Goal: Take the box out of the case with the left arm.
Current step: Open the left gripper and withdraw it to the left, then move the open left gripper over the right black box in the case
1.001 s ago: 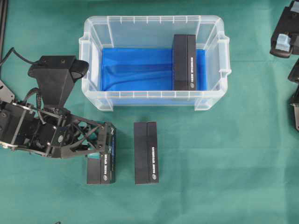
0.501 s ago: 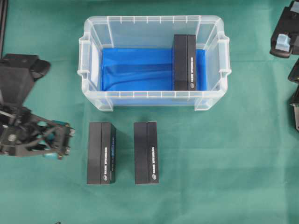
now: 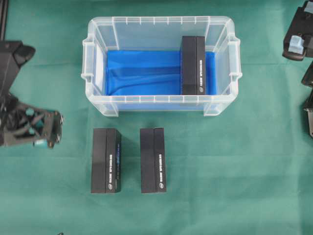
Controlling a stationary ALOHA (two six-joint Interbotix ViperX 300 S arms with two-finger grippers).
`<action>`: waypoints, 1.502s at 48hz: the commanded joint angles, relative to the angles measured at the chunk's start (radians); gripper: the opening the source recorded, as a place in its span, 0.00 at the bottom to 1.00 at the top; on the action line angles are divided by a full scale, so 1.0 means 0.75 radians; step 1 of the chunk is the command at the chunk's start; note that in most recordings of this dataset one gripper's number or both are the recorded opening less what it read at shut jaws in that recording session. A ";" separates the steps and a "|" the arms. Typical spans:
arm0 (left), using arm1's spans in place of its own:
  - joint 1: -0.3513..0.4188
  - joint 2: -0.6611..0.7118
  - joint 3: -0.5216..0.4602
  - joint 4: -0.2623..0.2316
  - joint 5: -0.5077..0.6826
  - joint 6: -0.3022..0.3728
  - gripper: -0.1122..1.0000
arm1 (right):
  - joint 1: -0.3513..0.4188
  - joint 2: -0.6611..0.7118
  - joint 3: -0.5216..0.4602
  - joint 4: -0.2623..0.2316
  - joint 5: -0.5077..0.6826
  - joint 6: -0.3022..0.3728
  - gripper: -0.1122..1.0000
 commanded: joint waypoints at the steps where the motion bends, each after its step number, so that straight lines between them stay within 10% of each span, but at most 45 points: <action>1: 0.078 -0.031 -0.008 0.002 0.014 0.074 0.92 | 0.000 0.002 -0.014 -0.004 -0.004 0.002 0.10; 23: 0.654 -0.063 -0.006 -0.006 0.063 0.663 0.92 | 0.000 0.002 -0.016 -0.004 -0.004 0.006 0.10; 49: 0.724 -0.045 -0.022 -0.045 0.057 0.683 0.92 | 0.000 0.002 -0.016 -0.004 -0.004 0.043 0.10; 72: 0.677 0.278 -0.350 -0.049 0.025 0.683 0.92 | 0.000 0.002 -0.014 -0.004 -0.008 0.043 0.10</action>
